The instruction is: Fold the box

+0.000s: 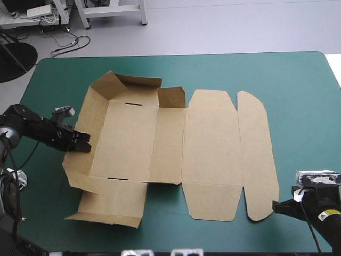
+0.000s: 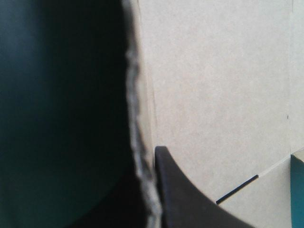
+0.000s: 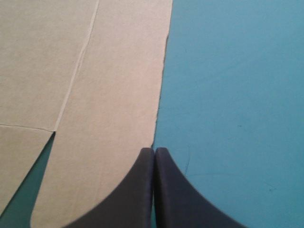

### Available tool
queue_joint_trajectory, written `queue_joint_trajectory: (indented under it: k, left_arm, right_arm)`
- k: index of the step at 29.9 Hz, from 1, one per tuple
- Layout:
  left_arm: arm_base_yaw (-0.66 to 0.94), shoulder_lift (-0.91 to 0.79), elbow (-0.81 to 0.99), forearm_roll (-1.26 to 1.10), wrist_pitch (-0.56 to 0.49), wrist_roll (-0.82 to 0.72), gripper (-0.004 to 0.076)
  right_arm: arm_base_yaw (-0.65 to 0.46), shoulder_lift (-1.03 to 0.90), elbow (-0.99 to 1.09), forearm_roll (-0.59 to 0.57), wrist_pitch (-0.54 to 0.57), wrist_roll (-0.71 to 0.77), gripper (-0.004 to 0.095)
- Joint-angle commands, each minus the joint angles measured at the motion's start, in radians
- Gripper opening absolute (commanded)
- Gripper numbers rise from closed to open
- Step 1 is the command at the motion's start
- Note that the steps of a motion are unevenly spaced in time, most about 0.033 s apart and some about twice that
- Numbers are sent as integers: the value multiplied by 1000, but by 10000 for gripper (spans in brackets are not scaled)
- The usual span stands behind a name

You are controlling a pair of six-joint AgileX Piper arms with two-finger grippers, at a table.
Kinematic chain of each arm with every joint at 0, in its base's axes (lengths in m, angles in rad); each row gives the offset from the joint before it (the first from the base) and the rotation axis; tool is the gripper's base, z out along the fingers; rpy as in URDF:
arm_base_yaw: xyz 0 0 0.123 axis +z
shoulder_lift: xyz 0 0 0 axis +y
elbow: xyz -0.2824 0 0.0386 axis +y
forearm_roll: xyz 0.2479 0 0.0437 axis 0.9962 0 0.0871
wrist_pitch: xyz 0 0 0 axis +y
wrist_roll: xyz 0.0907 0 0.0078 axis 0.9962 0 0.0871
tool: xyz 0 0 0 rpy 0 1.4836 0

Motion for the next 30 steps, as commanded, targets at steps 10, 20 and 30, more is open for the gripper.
queue_joint_trajectory:
  k: [10, 20, 30]
  left_arm:
    - [-241, -241, -218, 258, -62, 251, -10]
    - [-498, -249, -312, 329, -342, 335, -10]
    - [-786, -231, -314, 547, -650, 391, -9]
  right_arm:
    - [2, 7, -28, 12, -60, -2, -20]
    - [2, 7, -28, 17, -60, -2, -20]
    - [2, 7, -28, 20, -60, -2, -20]
